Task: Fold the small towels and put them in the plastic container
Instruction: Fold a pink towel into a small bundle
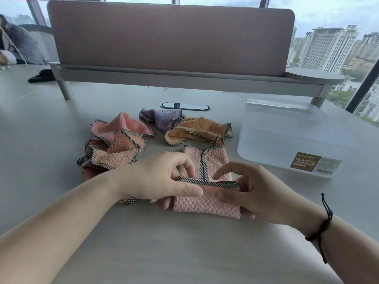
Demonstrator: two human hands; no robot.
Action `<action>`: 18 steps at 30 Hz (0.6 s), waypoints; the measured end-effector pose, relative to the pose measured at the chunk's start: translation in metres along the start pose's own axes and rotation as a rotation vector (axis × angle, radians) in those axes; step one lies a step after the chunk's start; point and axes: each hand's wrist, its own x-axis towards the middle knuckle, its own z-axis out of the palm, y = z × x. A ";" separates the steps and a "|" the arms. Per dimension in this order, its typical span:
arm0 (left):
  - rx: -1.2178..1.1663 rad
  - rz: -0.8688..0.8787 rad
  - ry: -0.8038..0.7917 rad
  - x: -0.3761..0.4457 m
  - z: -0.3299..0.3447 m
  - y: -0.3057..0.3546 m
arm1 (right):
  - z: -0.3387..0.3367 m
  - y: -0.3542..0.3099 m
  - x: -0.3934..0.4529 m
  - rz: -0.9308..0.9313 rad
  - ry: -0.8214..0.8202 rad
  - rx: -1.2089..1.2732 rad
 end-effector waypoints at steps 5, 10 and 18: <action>0.107 0.006 -0.020 0.001 0.006 0.000 | 0.003 -0.003 -0.002 -0.039 0.026 -0.156; 0.225 0.057 0.017 0.002 0.006 -0.001 | 0.003 -0.006 -0.003 -0.050 0.054 -0.255; 0.435 0.301 0.264 0.001 0.004 -0.004 | -0.003 -0.007 -0.007 -0.402 0.197 -0.423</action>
